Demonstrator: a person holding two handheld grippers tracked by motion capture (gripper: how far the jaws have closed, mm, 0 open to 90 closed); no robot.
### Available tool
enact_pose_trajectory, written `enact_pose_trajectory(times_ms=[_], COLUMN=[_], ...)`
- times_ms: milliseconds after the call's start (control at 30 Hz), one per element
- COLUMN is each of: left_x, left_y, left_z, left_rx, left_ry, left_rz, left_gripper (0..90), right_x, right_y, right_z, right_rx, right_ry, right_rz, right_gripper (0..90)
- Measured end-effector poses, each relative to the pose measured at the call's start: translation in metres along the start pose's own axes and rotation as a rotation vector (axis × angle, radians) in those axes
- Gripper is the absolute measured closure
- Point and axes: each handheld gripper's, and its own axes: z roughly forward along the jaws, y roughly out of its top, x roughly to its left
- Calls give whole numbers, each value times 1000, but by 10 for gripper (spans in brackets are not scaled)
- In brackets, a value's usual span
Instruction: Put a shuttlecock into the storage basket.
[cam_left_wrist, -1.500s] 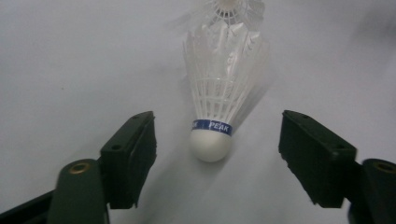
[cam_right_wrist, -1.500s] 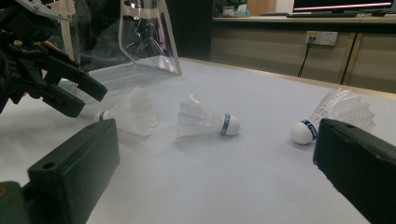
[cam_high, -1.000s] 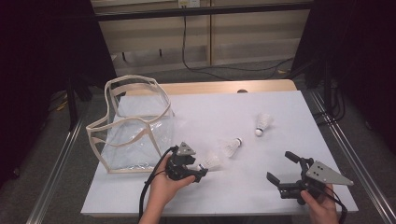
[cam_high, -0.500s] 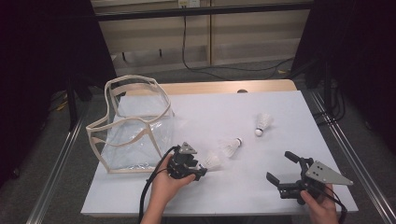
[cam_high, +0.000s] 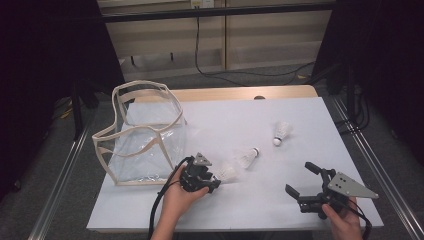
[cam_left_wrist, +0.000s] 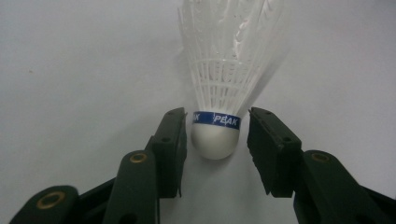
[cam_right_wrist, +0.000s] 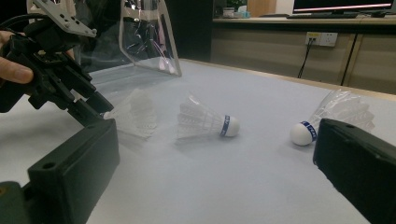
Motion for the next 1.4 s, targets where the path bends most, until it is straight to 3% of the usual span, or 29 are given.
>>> enact_pose_trajectory(times_ms=[1400], left_x=[0], left_y=[1], left_z=[7], left_rx=[27], left_ry=[22], left_rz=[24], left_gripper=[644], right_x=[0], right_y=[0], right_z=[0], right_rx=[2], right_ry=[-3], right_rz=[5], right_gripper=[1])
